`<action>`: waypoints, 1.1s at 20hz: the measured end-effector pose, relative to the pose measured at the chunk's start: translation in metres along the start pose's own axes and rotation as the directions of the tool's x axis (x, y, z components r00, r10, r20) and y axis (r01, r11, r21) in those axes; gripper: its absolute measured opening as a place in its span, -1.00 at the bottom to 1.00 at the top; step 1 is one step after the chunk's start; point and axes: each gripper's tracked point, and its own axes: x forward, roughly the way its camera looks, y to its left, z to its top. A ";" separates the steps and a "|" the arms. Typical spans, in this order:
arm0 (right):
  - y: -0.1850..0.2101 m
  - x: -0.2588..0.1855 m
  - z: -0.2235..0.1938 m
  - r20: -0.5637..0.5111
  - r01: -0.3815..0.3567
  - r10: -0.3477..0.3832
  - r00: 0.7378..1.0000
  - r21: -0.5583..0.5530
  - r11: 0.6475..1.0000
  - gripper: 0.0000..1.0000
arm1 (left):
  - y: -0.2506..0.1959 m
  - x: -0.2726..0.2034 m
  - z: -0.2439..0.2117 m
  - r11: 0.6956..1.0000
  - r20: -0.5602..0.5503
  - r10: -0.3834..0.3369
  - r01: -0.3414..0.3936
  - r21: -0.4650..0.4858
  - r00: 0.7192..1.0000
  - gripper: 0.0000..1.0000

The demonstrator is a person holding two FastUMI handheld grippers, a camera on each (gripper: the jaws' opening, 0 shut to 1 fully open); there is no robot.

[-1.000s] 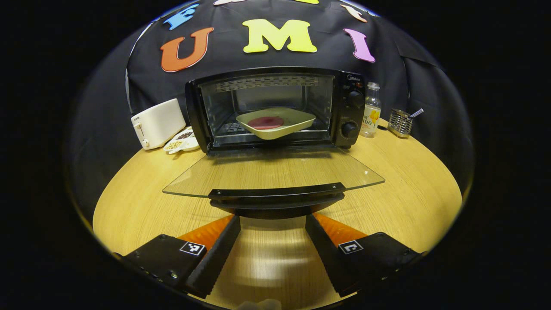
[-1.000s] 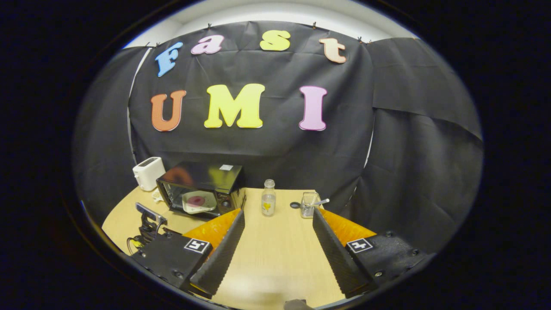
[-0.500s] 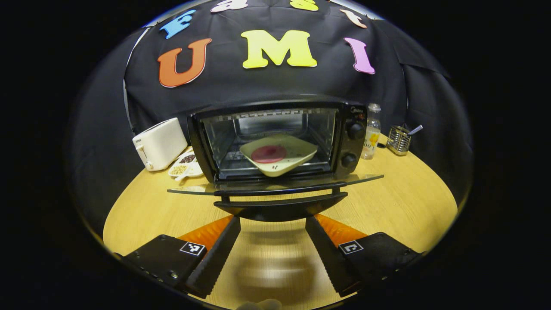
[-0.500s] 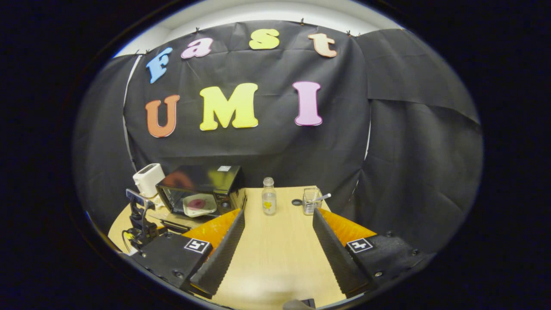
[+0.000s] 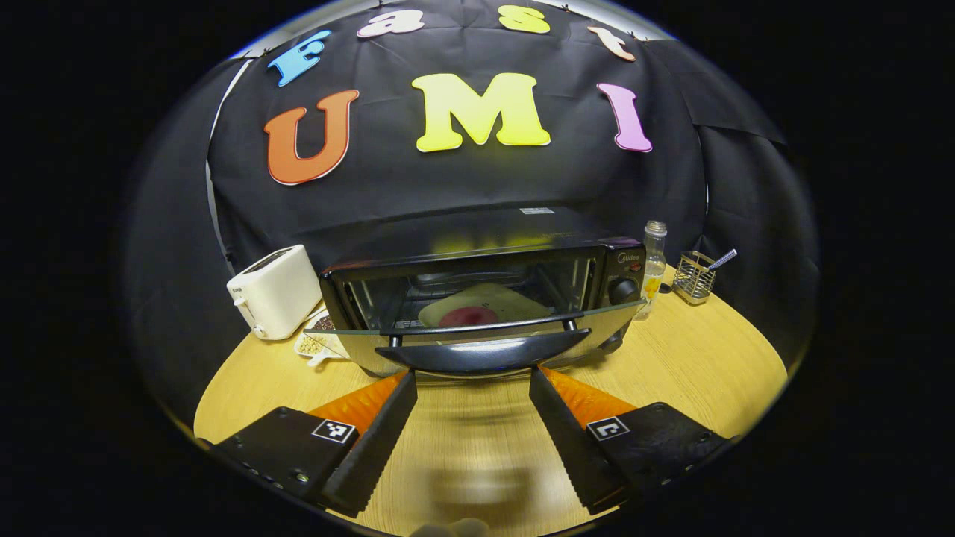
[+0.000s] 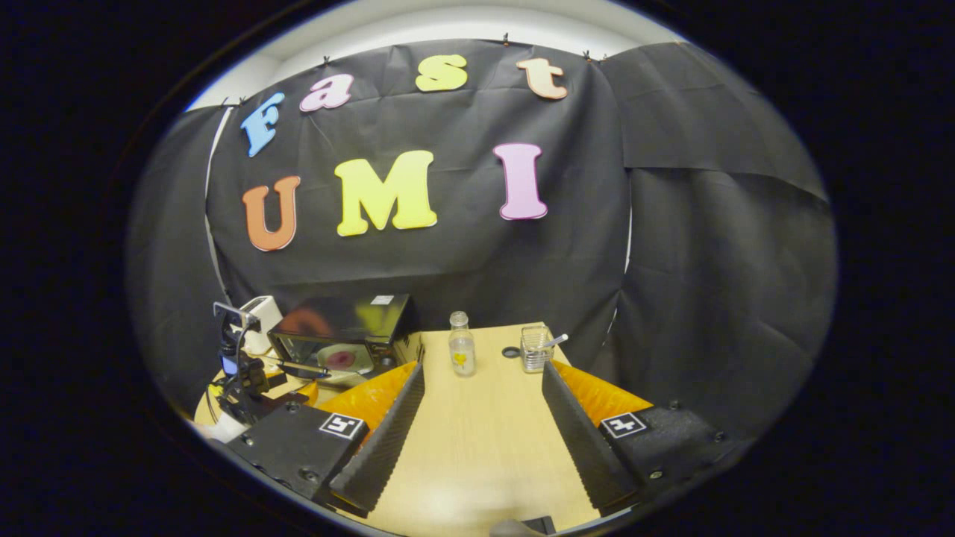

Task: Open the electric oven with the left hand, put the food in, and close the electric oven.

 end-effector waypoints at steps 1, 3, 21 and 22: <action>0.000 -0.002 0.004 0.008 0.000 0.000 1.000 -0.001 1.000 1.00 | 0.001 0.001 0.002 1.000 0.003 -0.001 0.001 0.004 1.000 0.93; 0.002 -0.003 0.008 0.015 0.001 0.000 1.000 -0.007 1.000 1.00 | 0.004 0.007 0.008 1.000 0.011 0.001 -0.001 0.013 1.000 0.93; 0.006 -0.045 0.009 0.080 0.026 -0.026 0.996 0.000 1.000 1.00 | -0.012 -0.077 0.078 0.997 0.167 -0.075 0.080 -0.023 0.983 0.94; 0.004 -0.049 0.011 0.094 0.034 -0.034 0.995 -0.005 0.999 0.93 | -0.013 -0.092 0.088 0.996 0.196 -0.082 0.086 -0.010 0.977 0.94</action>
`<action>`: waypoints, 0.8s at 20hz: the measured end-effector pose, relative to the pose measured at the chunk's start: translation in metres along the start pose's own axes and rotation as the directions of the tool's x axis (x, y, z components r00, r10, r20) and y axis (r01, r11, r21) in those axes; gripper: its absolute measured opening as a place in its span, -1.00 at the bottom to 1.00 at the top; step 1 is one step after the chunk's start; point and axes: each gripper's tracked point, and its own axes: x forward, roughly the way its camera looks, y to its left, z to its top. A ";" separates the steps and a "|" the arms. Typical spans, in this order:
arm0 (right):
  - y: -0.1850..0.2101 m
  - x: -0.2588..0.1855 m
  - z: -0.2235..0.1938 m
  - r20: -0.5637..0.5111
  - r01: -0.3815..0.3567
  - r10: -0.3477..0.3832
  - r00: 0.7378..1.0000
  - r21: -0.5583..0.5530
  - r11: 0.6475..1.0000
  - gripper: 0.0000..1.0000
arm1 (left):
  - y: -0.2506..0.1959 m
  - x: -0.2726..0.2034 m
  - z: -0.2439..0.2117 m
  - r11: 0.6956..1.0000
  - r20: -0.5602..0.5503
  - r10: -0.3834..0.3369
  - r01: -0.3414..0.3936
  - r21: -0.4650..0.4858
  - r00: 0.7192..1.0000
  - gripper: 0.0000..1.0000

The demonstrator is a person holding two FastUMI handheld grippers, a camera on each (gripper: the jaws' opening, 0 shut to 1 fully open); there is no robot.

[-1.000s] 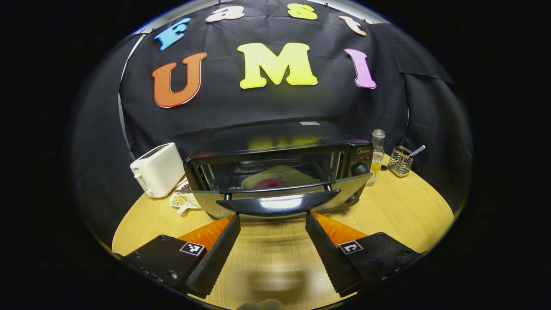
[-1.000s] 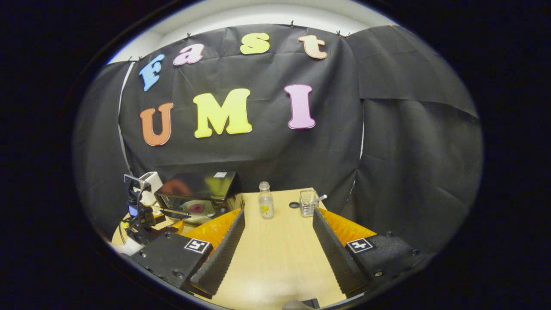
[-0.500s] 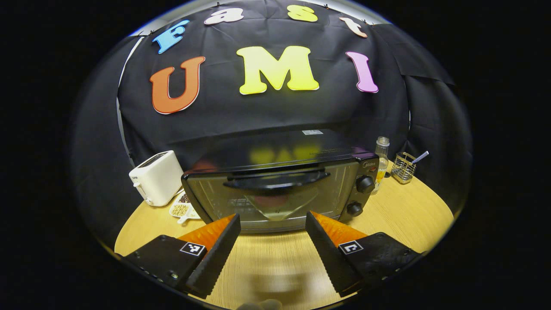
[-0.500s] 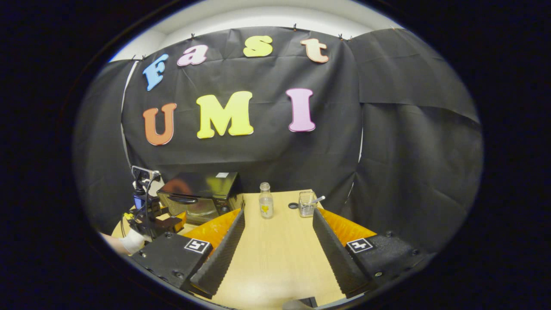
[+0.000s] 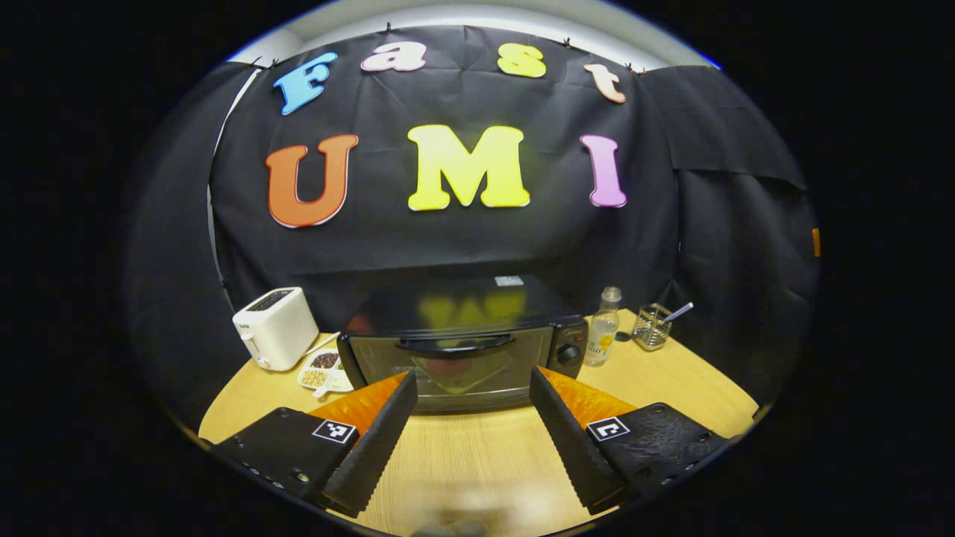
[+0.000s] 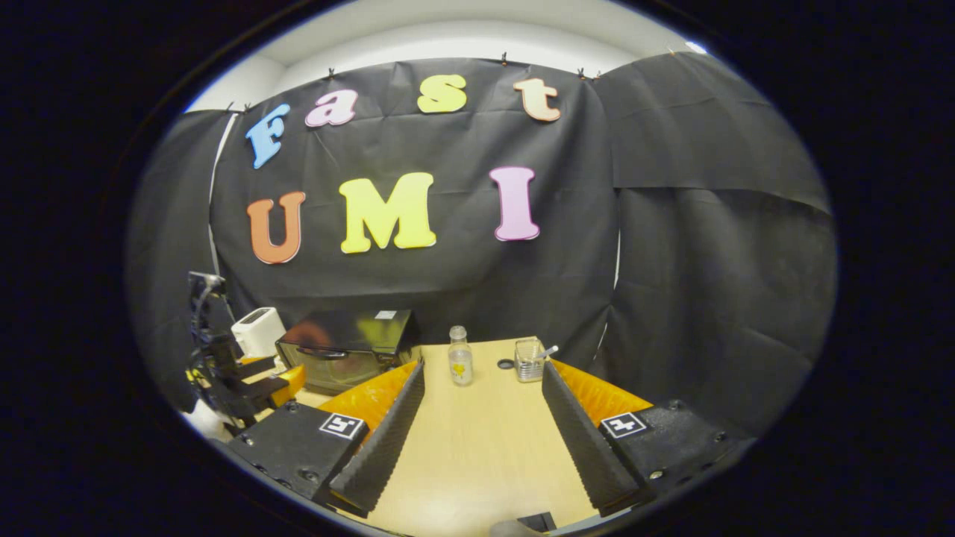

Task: Open the electric oven with the left hand, put the food in, and close the electric oven.

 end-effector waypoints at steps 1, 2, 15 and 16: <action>-0.003 -0.004 0.002 0.013 0.010 -0.010 1.000 -0.004 1.000 1.00 | -0.004 -0.013 0.011 1.000 0.028 -0.014 0.014 0.014 1.000 0.93; -0.007 -0.009 0.005 0.022 0.016 -0.016 1.000 -0.004 1.000 1.00 | -0.009 -0.027 0.019 0.999 0.044 -0.026 0.025 0.023 0.999 0.93; -0.085 -0.088 0.026 0.144 -0.062 0.066 0.987 -0.034 0.998 1.00 | -0.059 -0.195 0.117 0.992 0.235 0.122 -0.128 0.011 0.964 0.92; -0.088 -0.091 0.026 0.147 -0.080 0.085 0.985 -0.038 0.996 1.00 | -0.062 -0.205 0.118 0.989 0.242 0.143 -0.149 0.005 0.960 0.93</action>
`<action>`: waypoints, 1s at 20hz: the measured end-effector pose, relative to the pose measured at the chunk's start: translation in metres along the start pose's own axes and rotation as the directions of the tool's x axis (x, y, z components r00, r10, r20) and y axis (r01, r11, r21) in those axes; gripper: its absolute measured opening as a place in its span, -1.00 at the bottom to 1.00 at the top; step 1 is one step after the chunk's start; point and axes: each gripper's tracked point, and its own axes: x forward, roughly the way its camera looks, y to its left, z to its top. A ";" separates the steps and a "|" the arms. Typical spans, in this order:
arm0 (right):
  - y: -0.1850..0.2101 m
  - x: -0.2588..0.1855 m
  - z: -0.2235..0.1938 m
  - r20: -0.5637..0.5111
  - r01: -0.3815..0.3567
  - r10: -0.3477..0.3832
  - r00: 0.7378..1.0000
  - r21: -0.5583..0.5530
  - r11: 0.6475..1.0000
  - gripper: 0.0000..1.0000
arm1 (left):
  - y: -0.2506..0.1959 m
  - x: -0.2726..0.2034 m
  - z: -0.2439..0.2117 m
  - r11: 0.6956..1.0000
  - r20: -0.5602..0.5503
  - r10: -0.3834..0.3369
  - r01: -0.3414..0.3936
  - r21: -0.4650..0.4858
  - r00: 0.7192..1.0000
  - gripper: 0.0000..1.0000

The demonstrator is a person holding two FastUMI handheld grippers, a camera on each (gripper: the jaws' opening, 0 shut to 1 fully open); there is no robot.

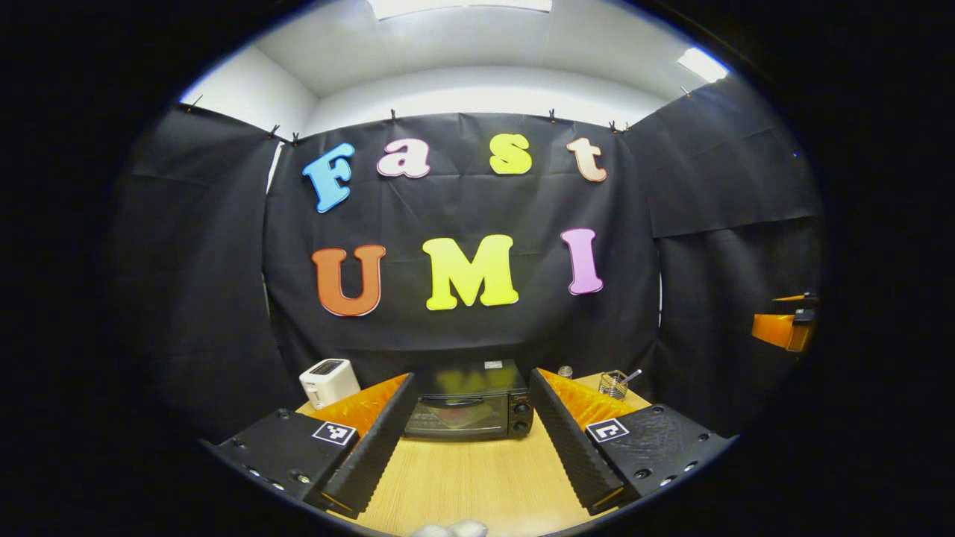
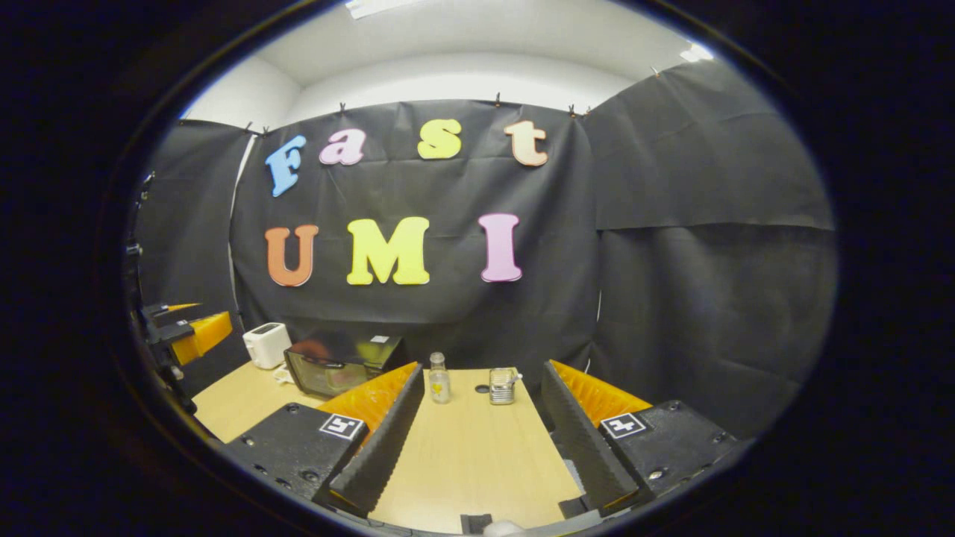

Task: Open the electric oven with the left hand, put the food in, and close the electric oven.

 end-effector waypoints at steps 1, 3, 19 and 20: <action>-0.002 0.000 -0.002 -0.001 -0.018 0.018 1.000 -0.001 1.000 1.00 | 0.000 -0.008 0.006 1.000 0.018 0.021 -0.021 -0.002 1.000 0.92; -0.003 -0.001 -0.005 -0.002 -0.051 0.051 0.999 0.002 0.999 1.00 | -0.001 -0.025 0.010 0.999 0.022 0.052 -0.052 -0.004 0.998 0.92; 0.038 -0.001 0.016 0.027 -0.088 0.087 0.996 0.021 0.996 1.00 | 0.028 -0.049 0.017 0.998 0.001 0.068 -0.068 -0.014 0.998 0.92; 0.038 -0.002 0.018 0.031 -0.082 0.082 0.996 0.019 0.996 0.92 | 0.029 -0.048 0.017 0.998 0.000 0.061 -0.061 -0.019 0.998 0.92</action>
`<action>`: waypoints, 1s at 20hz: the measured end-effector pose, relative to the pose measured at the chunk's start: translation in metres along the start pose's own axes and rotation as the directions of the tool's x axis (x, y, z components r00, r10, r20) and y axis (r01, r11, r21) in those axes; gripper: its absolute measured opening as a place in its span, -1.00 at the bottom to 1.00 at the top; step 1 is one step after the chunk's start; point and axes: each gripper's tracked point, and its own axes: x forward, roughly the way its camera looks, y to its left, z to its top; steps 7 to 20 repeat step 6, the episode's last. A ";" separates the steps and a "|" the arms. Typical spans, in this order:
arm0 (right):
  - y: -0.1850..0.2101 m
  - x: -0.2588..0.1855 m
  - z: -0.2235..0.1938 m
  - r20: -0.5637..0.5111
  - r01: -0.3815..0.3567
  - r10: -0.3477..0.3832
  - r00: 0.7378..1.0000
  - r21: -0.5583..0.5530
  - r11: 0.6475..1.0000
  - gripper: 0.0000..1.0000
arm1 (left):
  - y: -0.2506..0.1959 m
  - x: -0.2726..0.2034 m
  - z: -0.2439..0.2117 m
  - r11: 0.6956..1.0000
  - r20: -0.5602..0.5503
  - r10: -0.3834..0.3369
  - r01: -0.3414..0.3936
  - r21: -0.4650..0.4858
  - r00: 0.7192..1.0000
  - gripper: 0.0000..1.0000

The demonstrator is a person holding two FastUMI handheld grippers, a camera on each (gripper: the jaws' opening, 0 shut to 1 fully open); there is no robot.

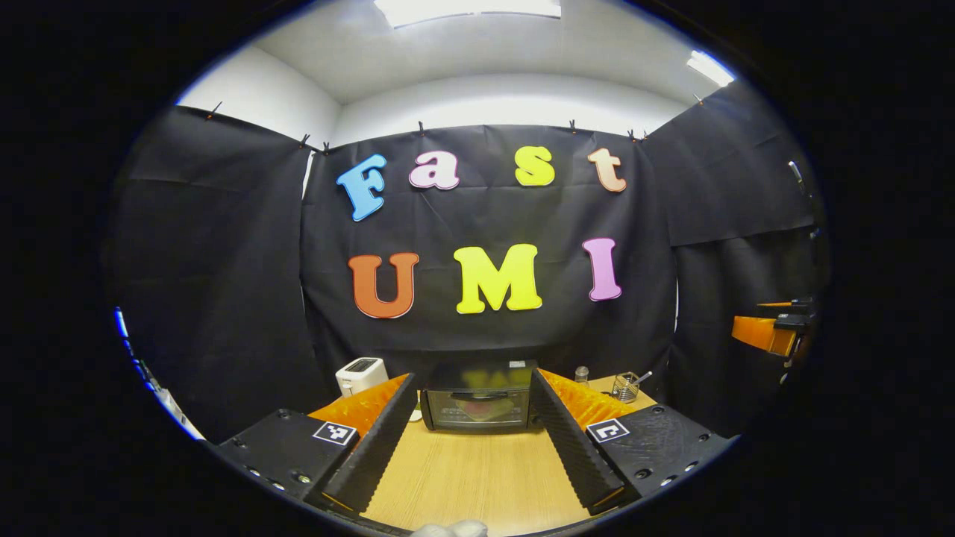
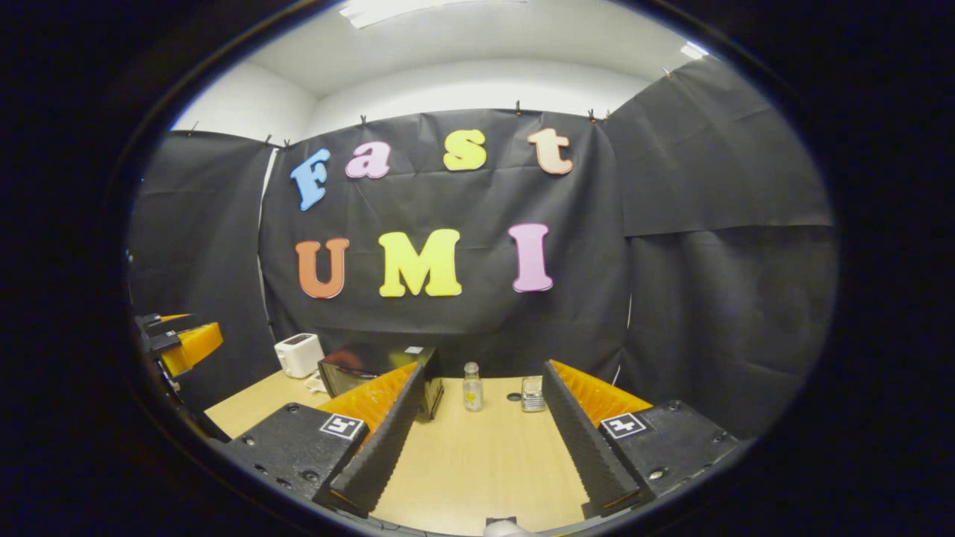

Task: Open the electric oven with the left hand, put the food in, and close the electric oven.

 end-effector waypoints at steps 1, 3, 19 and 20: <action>0.000 0.000 0.001 0.002 0.005 -0.005 1.000 -0.001 1.000 0.92 | 0.000 0.000 0.000 1.000 -0.002 -0.006 0.006 -0.003 1.000 0.92; 0.001 0.000 0.001 0.002 0.012 -0.012 1.000 0.000 1.000 0.92 | 0.001 0.002 -0.001 1.000 -0.006 -0.011 0.011 0.000 1.000 0.92; 0.005 -0.001 0.003 0.002 0.013 -0.013 1.000 0.002 1.000 0.92 | 0.001 0.001 -0.002 1.000 -0.009 -0.017 0.017 0.001 1.000 0.92; 0.005 -0.001 0.003 0.002 0.013 -0.013 1.000 0.002 1.000 0.92 | 0.001 0.001 -0.002 1.000 -0.009 -0.017 0.017 0.001 1.000 0.92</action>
